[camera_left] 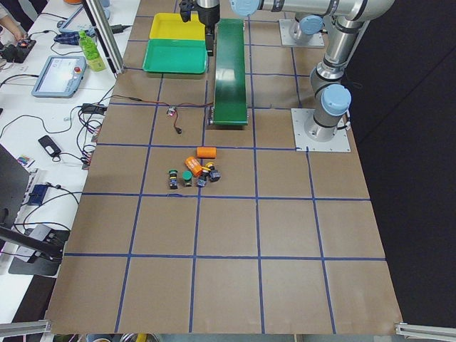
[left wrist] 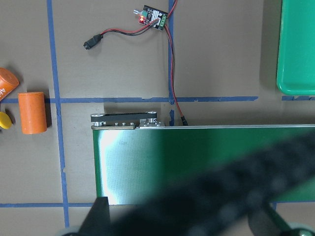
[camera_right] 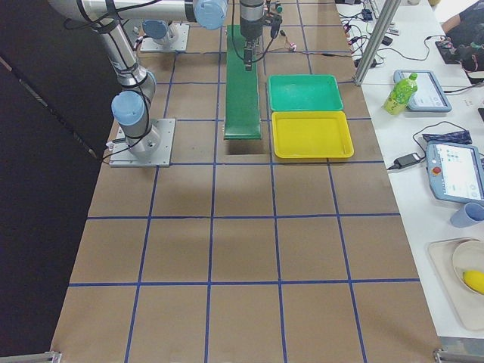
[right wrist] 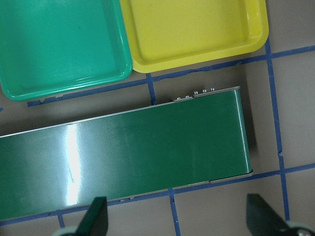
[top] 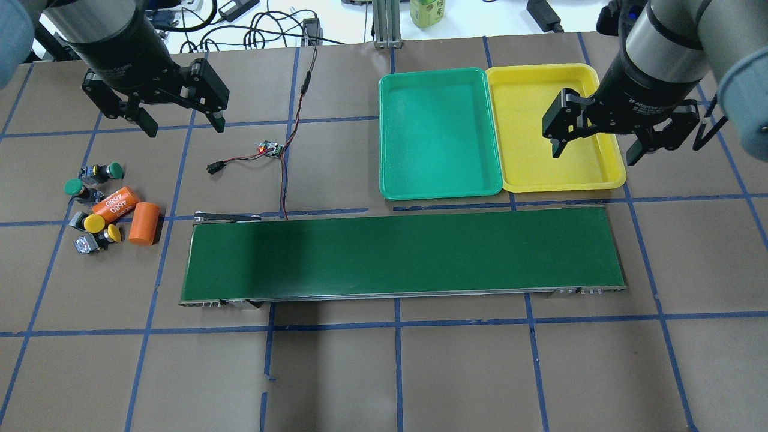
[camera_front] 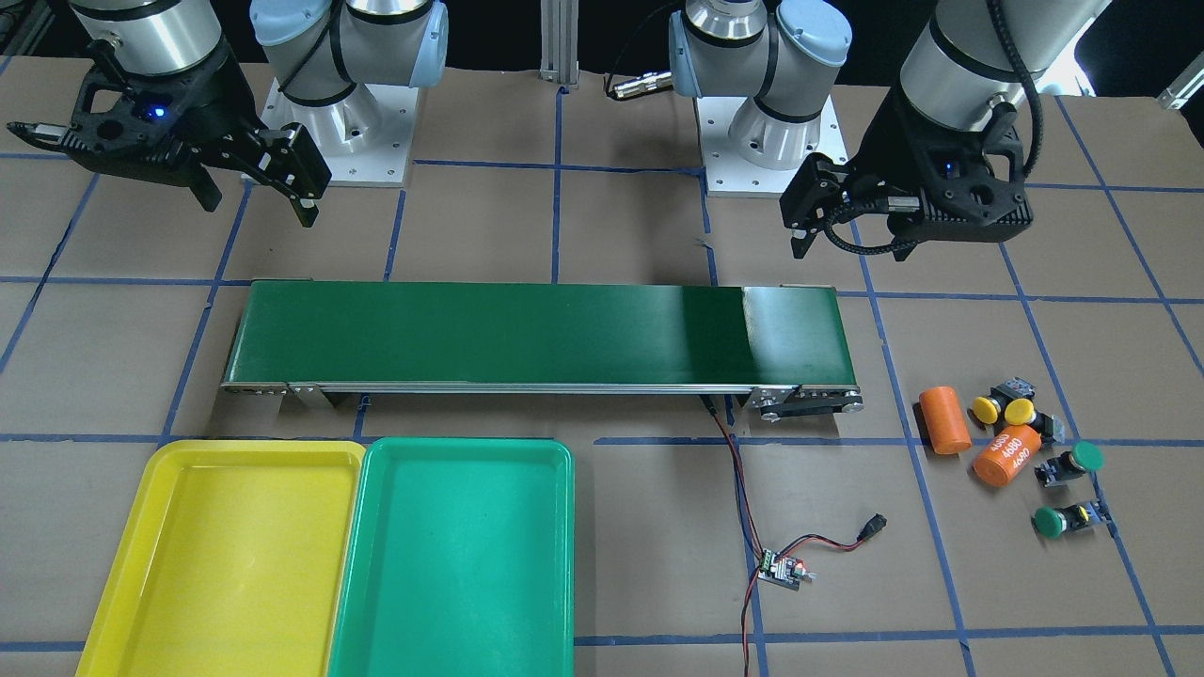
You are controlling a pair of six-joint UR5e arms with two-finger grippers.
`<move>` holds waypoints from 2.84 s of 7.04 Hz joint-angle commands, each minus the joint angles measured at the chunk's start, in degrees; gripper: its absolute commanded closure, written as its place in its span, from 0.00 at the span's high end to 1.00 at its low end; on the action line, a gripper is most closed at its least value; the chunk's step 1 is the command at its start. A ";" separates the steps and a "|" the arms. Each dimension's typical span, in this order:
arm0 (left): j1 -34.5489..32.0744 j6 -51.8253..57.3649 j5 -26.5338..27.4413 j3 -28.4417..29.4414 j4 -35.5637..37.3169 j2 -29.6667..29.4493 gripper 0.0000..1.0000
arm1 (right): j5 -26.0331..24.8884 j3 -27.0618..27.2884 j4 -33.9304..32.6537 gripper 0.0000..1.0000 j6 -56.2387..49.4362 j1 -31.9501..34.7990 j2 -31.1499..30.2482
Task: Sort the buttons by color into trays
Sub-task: 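Move the left gripper down toward the pile of buttons and cylinders, then grasp an orange cylinder with the left gripper and set it on the belt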
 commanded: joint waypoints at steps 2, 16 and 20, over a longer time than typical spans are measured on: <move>0.36 0.28 -0.18 -1.45 0.44 -1.26 1.00 | 0.45 0.04 -0.09 1.00 0.11 0.05 0.00; 26.03 30.60 2.37 -20.96 33.58 -23.32 0.31 | 0.72 0.39 4.13 1.00 0.55 3.21 -5.27; 17.28 37.93 2.63 -20.18 32.28 -16.33 0.00 | 0.55 0.39 4.13 1.00 0.55 3.21 -5.36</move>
